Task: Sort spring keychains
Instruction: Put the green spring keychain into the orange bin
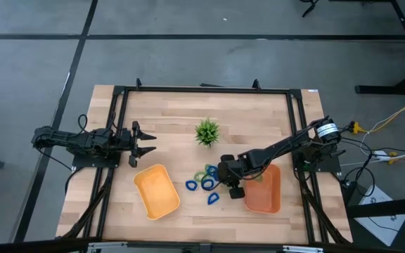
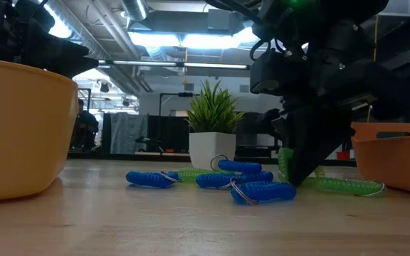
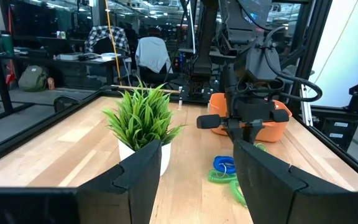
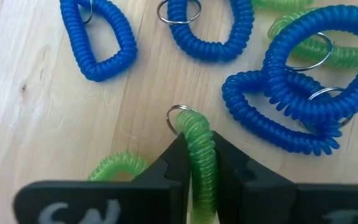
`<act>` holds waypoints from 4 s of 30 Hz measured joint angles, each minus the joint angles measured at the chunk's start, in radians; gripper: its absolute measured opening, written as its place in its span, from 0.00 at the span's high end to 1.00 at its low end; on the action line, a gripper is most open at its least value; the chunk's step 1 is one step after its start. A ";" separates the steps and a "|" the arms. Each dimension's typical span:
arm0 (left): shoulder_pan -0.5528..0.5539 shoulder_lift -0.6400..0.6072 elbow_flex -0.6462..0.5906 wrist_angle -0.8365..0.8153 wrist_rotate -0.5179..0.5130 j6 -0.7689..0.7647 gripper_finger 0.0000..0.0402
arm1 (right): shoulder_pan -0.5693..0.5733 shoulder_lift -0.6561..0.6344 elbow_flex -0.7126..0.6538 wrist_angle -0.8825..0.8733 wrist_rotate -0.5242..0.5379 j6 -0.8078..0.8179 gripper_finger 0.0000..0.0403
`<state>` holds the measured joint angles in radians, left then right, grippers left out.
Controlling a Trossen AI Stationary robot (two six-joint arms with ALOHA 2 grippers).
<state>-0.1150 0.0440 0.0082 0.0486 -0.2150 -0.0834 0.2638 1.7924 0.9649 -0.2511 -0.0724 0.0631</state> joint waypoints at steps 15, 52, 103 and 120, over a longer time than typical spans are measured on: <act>0.000 0.000 0.000 0.000 0.000 0.000 0.51 | 0.008 -0.060 -0.002 -0.029 -0.061 -0.051 0.94; 0.000 0.000 0.000 0.000 0.000 0.000 0.51 | 0.274 -0.498 -0.150 0.033 0.330 -0.003 0.94; 0.000 0.000 0.000 0.000 0.000 0.000 0.51 | 0.619 -0.643 -0.227 -0.517 0.749 0.963 0.94; 0.000 0.000 0.000 0.000 0.000 0.000 0.51 | 0.562 -0.643 -0.256 -0.542 0.623 0.993 0.94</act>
<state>-0.1146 0.0437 0.0082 0.0486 -0.2150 -0.0834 0.8256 1.1492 0.7093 -0.7927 0.5508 1.0564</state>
